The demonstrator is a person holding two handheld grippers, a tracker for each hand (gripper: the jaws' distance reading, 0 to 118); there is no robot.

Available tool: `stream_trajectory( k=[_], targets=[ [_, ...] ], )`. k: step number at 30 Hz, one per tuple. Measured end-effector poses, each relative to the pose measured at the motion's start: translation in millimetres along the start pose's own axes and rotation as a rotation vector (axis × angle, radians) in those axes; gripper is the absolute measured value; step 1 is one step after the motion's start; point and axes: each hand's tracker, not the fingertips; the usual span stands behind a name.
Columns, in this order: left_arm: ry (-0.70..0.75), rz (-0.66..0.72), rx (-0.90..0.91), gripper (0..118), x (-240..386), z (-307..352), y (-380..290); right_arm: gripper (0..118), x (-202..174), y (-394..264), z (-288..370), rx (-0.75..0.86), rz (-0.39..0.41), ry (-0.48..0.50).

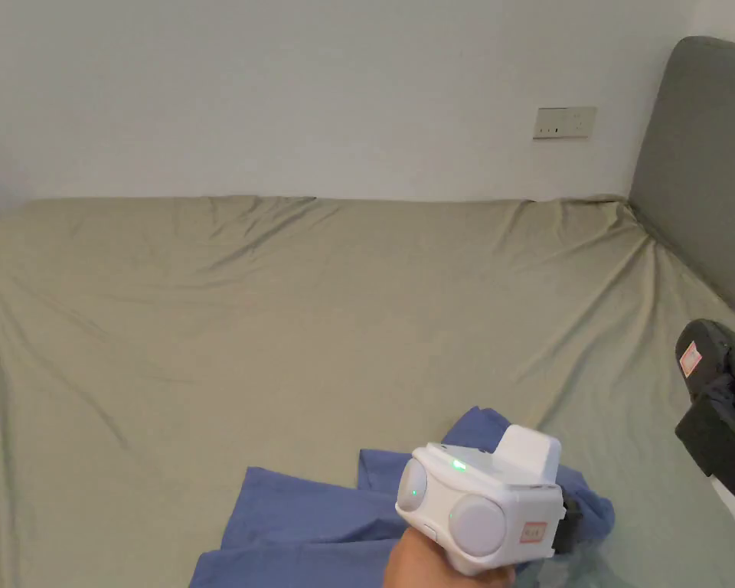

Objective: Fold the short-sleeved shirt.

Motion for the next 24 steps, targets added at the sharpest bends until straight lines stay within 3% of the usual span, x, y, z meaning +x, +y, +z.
stream_trajectory(
  k=[8, 11, 13, 14, 15, 17, 18, 21, 24],
  targets=[
    [0.075, -0.051, -0.227, 0, 21.2, -80.9, -111.9, 0, 26.1, -16.3, 9.1, -0.049, -0.026, -0.035],
    [0.117, -0.058, -0.267, 0, 16.5, -99.2, -130.8, 0, 27.5, -15.8, 9.7, -0.049, -0.025, -0.040],
    [0.092, -0.032, -0.188, 3, 12.1, -96.1, -130.7, 0, 27.7, -14.6, 9.7, -0.046, -0.020, -0.046],
    [0.086, -0.012, -0.200, 9, 11.0, -95.0, -127.3, 0, 27.8, -14.3, 9.6, -0.046, -0.018, -0.048],
    [0.029, 0.035, -0.224, 23, 6.9, -92.4, -121.8, 0, 27.8, -14.1, 9.4, -0.044, -0.018, -0.049],
    [-0.096, 0.202, -0.200, 92, -1.5, -75.3, -110.2, 0, 26.8, -13.9, 6.6, -0.049, -0.020, -0.051],
    [-0.111, 0.265, -0.172, 116, -6.8, -62.7, -103.3, 1, 25.6, -14.9, 6.0, -0.052, -0.018, -0.049],
    [-0.206, 0.393, 0.030, 114, -35.1, -3.4, -74.3, 1, 22.7, -16.7, 5.1, -0.053, 0.000, -0.051],
    [-0.166, 0.370, 0.224, 116, -62.3, 72.1, -52.8, 1, 22.6, -21.2, 5.1, -0.065, -0.005, -0.040]
  ],
)
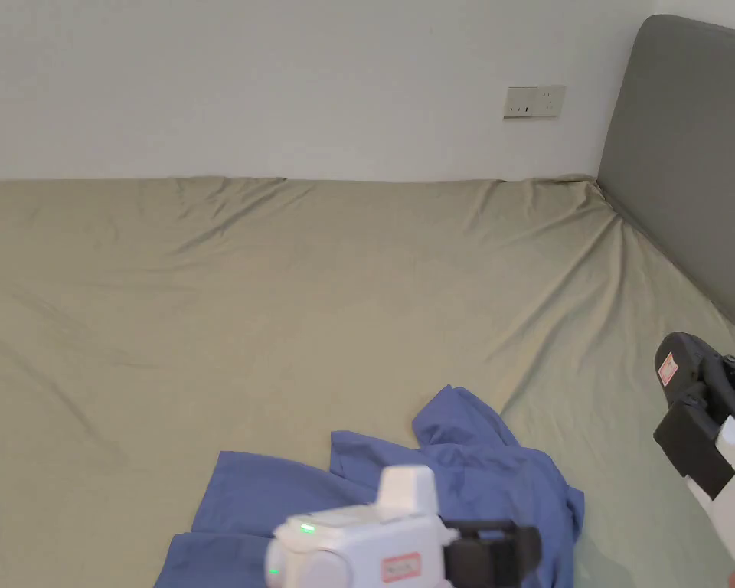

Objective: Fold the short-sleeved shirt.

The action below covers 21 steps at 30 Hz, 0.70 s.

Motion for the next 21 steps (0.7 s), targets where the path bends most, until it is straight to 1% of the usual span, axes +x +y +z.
stream_trajectory(
  k=[1, 3, 5, 7, 9, 10, 11, 12, 13, 14, 15, 17, 18, 19, 21],
  targets=[
    [0.019, -0.043, 0.076, 118, -0.9, 27.2, 13.2, 1, -1.1, -1.8, -0.2, -0.002, 0.001, 0.005],
    [0.125, -0.120, 0.184, 118, -0.7, 78.4, 32.7, 1, -0.5, -4.6, 0.1, -0.015, 0.020, 0.014],
    [0.206, -0.209, 0.296, 118, -1.0, 126.9, 37.4, 1, -2.8, -9.6, -2.0, -0.027, 0.025, 0.020],
    [0.355, -0.279, 0.378, 118, -3.5, 168.4, 37.8, 1, -4.3, -12.0, -2.1, -0.048, 0.030, 0.026],
    [0.468, -0.299, 0.443, 114, -9.3, 201.6, 31.2, 1, -6.3, -18.1, -2.9, -0.059, 0.038, 0.040],
    [0.508, -0.293, 0.455, 103, -13.7, 216.7, 27.0, 1, -7.5, -21.4, -3.4, -0.070, 0.045, 0.044],
    [0.538, -0.289, 0.467, 90, -19.1, 228.0, 21.7, 1, -8.8, -24.5, -3.7, -0.083, 0.053, 0.044],
    [0.588, -0.275, 0.477, 72, -23.9, 236.7, 17.4, 1, -9.2, -27.4, -2.8, -0.087, 0.058, 0.048],
    [0.637, -0.257, 0.473, 33, -29.5, 244.8, 12.2, 1, -9.6, -29.6, -2.3, -0.095, 0.060, 0.049],
    [0.691, -0.237, 0.481, 3, -35.4, 250.3, 6.4, 1, -9.8, -31.1, -2.0, -0.107, 0.058, 0.051],
    [0.727, -0.216, 0.507, 1, -42.1, 257.6, 0.6, 1, -9.7, -32.2, -1.4, -0.112, 0.056, 0.054],
    [0.697, -0.149, 0.463, 0, -57.0, 266.0, -4.4, 1, -9.6, -32.9, -0.2, -0.119, 0.061, 0.057],
    [0.710, -0.109, 0.473, 0, -61.5, 267.4, -10.1, 1, -9.4, -32.6, -0.1, -0.121, 0.065, 0.057],
    [0.747, -0.099, 0.474, 0, -66.2, 268.8, -14.1, 1, -8.6, -31.5, 0.0, -0.122, 0.068, 0.060],
    [0.746, -0.090, 0.437, 0, -73.6, 270.7, -18.6, 1, -7.1, -28.6, 0.3, -0.120, 0.071, 0.061]
  ],
)
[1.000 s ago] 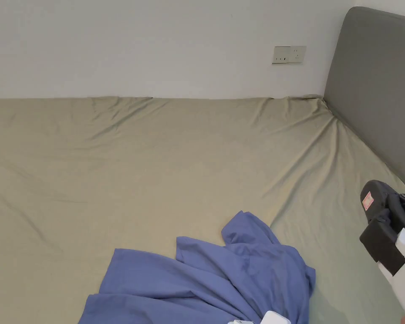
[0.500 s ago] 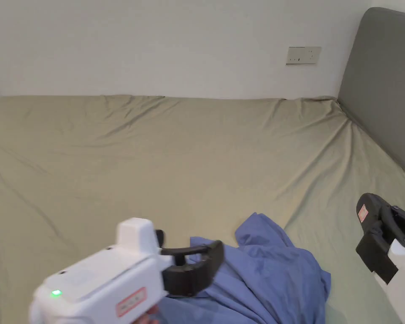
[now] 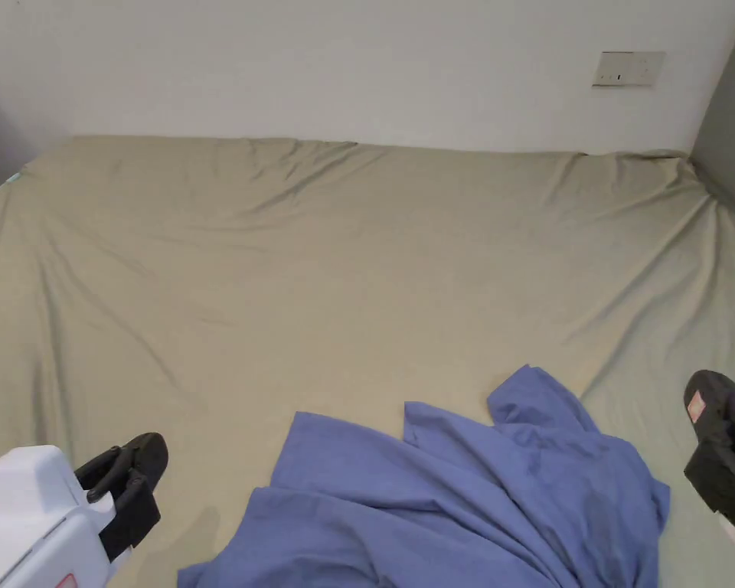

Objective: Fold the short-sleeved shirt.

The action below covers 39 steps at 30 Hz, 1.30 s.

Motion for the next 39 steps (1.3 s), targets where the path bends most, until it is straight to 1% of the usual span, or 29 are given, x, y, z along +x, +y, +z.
stream_trajectory(
  k=[1, 2, 4, 6, 10, 17, 20, 21, 22, 24, 25, 26, 27, 28, 29, 30, 33, 35, 36, 37, 38, 39],
  targets=[
    [0.039, 0.001, -0.004, 0, -1.5, -1.7, -4.7, 1, 9.0, 19.7, 7.0, 0.002, 0.000, 0.001],
    [0.033, 0.002, -0.027, 0, -4.1, -5.3, -7.8, 1, 13.2, 28.7, 10.2, 0.004, -0.002, 0.004],
    [0.044, 0.054, -0.074, 0, -8.8, -12.0, -14.5, 1, 13.8, 30.0, 10.7, 0.004, -0.001, 0.011],
    [0.023, 0.099, -0.119, 0, -11.9, -19.2, -20.5, 1, 11.7, 26.7, 9.9, 0.002, 0.006, 0.014],
    [0.037, 0.009, -0.107, 0, -3.0, -19.0, -22.6, 1, 11.5, 23.1, 11.1, -0.002, 0.017, 0.017],
    [0.025, -0.043, -0.106, 0, 6.9, -24.9, -21.5, 1, 12.6, 23.0, 10.3, -0.010, 0.013, 0.016],
    [0.000, -0.067, -0.172, 0, 6.8, -35.2, -24.4, 1, 12.9, 22.9, 10.1, -0.009, 0.014, 0.014],
    [0.013, -0.071, -0.208, 1, 6.3, -41.3, -27.6, 1, 11.9, 23.1, 9.4, -0.013, 0.010, 0.015],
    [0.033, -0.075, -0.268, 25, 4.5, -51.1, -32.8, 1, 11.3, 22.9, 9.2, -0.015, 0.004, 0.016],
    [0.061, -0.081, -0.390, 95, -1.7, -74.3, -49.7, 1, 11.0, 21.8, 9.8, -0.016, -0.008, 0.023],
    [0.072, -0.078, -0.450, 118, -5.7, -85.7, -60.9, 1, 10.7, 21.8, 9.8, -0.018, -0.008, 0.026],
    [0.096, -0.081, -0.484, 118, -9.3, -94.0, -69.2, 1, 10.6, 21.8, 9.8, -0.019, -0.005, 0.029],
    [0.099, -0.079, -0.496, 113, -12.8, -103.0, -78.2, 1, 10.6, 21.8, 9.8, -0.019, 0.000, 0.030],
    [0.107, -0.114, -0.535, 109, -14.1, -113.0, -88.7, 1, 10.5, 21.7, 9.9, -0.019, 0.001, 0.032],
    [0.130, -0.147, -0.581, 109, -13.0, -119.9, -97.2, 1, -24.4, 1.1, -20.4, -0.021, -0.004, 0.034],
    [0.144, -0.190, -0.618, 108, -11.2, -125.0, -105.2, 1, -38.0, -7.2, -32.7, -0.024, -0.009, 0.037],
    [0.149, -0.255, -0.653, 95, -8.7, -134.4, -124.2, 1, -39.6, -9.2, -35.0, -0.027, -0.008, 0.035],
    [0.139, -0.229, -0.651, 72, -9.3, -133.9, -129.7, 1, -39.6, -9.4, -35.1, -0.028, -0.003, 0.033],
    [0.116, -0.199, -0.659, 54, -10.2, -133.8, -130.3, 1, -39.3, -9.5, -35.3, -0.029, 0.002, 0.025],
    [0.112, -0.180, -0.664, 32, -10.4, -133.8, -130.7, 1, -40.3, -8.9, -33.6, -0.031, 0.005, 0.018],
    [0.109, -0.178, -0.668, 18, -9.8, -133.6, -131.7, 1, -40.0, -8.7, -33.1, -0.032, 0.004, 0.012],
    [0.110, -0.181, -0.663, 8, -10.5, -132.9, -132.6, 1, -38.5, -8.8, -33.5, -0.035, -0.002, 0.007]
  ],
)
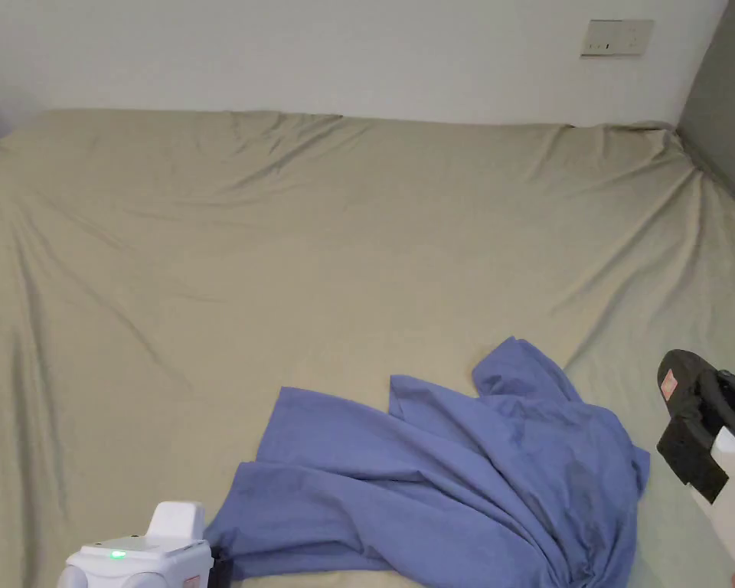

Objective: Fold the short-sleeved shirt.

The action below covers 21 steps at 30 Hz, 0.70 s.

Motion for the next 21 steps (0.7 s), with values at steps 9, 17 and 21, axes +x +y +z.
stream_trajectory(
  k=[9, 17, 21],
  targets=[
    [-0.061, 0.022, 0.069, 7, 5.7, 35.4, 0.5, 2, 44.1, 4.0, -31.6, -0.133, 0.050, -0.027],
    [-0.117, 0.062, 0.143, 7, 7.8, 67.3, 5.5, 116, 107.0, -43.3, -190.9, -0.638, 0.070, 0.036],
    [-0.121, 0.070, 0.153, 7, 16.8, 81.4, 9.5, 103, 110.0, -88.1, -256.5, -0.834, 0.054, -0.001]
  ],
)
